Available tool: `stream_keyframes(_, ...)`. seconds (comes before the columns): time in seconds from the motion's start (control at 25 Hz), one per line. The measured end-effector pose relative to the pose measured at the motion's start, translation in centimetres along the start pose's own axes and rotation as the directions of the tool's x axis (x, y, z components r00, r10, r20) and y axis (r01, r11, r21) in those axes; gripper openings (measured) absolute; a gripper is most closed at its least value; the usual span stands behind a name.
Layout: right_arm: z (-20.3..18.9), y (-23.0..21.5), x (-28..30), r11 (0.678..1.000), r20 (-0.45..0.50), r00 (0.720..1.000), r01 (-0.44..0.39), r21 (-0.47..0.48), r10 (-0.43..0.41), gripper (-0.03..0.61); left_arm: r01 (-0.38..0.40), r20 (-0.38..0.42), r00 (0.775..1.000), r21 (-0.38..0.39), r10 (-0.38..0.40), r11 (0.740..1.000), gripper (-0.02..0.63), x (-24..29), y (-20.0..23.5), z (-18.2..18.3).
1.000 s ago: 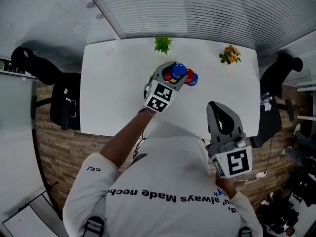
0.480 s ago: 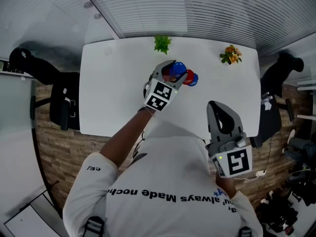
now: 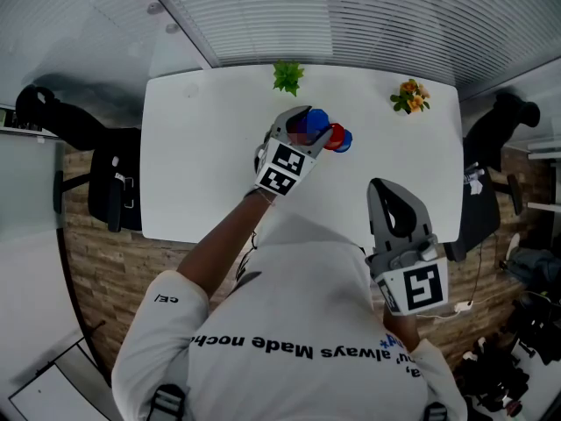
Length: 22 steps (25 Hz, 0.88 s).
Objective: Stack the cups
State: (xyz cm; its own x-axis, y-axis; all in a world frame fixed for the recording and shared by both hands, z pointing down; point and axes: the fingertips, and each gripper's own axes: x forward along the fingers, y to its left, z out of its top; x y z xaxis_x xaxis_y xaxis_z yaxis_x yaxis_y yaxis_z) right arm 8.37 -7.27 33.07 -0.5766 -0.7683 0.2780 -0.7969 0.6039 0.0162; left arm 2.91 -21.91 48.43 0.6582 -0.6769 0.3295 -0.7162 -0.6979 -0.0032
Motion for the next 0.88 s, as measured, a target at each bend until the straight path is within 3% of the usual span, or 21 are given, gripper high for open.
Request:
stream_keyframes(0.36, 0.1, 0.0, -0.3, 1.0, 0.003, 1.0, 0.006, -0.005, -0.006, 0.008, -0.003, 0.009, 1.0, -0.001, 0.003, 1.0, 0.261, 0.0, 0.1, 0.1)
stream_keyframes(0.88, 0.5, 0.2, -0.8, 1.0, 0.011, 1.0, 0.019, -0.017, -0.018, 0.008, -0.034, 0.104, 0.994, -0.029, 0.037, 0.999, 0.284, -2.4, 0.5, 2.4)
